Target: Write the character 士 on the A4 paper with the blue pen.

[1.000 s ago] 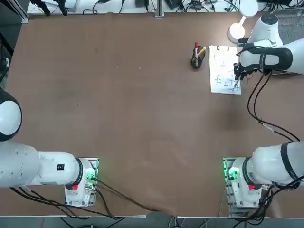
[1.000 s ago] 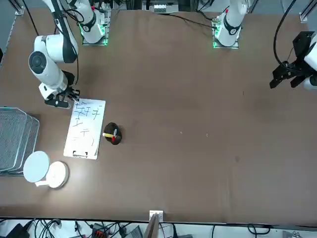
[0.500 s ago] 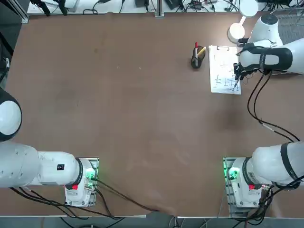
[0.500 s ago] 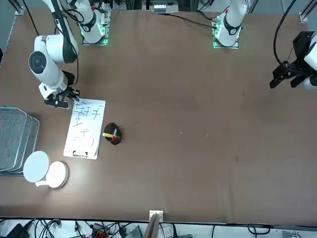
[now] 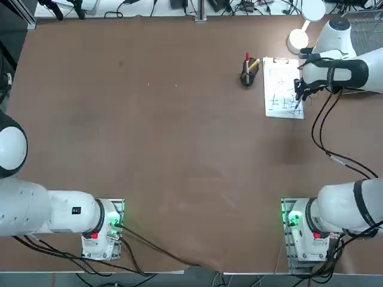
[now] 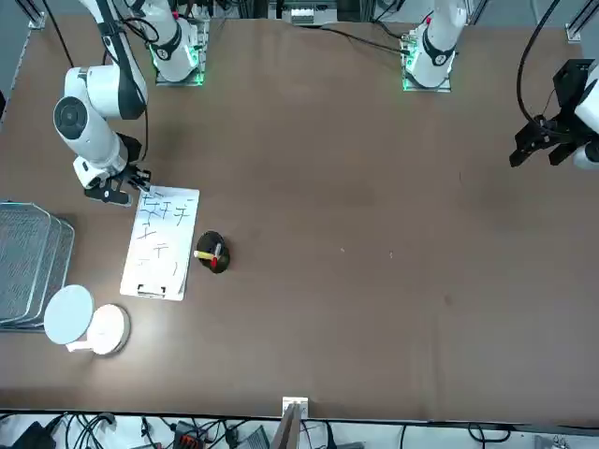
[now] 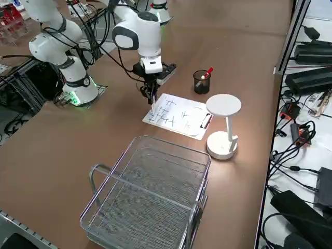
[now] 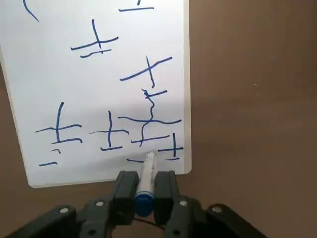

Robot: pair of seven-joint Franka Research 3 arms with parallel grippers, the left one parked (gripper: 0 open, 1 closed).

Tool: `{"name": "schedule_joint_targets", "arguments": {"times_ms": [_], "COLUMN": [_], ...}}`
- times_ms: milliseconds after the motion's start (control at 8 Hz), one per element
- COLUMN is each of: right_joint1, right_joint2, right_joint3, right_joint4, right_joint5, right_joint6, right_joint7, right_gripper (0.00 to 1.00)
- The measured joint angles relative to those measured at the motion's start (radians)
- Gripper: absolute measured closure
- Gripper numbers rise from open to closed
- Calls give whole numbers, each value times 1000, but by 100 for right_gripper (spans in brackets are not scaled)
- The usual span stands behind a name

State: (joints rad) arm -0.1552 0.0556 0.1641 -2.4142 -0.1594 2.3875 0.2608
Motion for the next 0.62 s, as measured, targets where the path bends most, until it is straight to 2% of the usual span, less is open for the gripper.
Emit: {"name": "schedule_joint_targets", "arguments": {"times_ms": [625], "right_joint1": [0], "right_joint2": [4], "right_joint3": [2], "right_joint4": [5], "right_joint5": [1], "right_joint6": [2], "right_joint7": [25], "right_gripper": [79]}}
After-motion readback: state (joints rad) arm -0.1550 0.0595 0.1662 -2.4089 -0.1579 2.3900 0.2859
